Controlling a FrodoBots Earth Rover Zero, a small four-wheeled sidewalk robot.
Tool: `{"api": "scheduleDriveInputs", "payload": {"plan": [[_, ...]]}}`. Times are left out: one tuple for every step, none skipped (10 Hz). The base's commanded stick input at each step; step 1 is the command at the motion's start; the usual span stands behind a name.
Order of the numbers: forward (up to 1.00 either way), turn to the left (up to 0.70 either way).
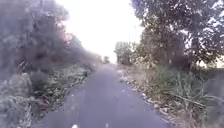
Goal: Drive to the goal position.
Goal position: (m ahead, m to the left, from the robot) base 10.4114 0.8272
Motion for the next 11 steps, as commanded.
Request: {"api": "scheduleDriveInputs", "payload": {"plan": [[0.45,0.0],[0.45,0.0],[0.45,0.0],[0.45,0.0],[0.45,0.0],[0.45,0.0],[0.45,0.0],[0.45,0.0],[0.45,0.0],[0.45,0.0],[0.45,0.0]]}}
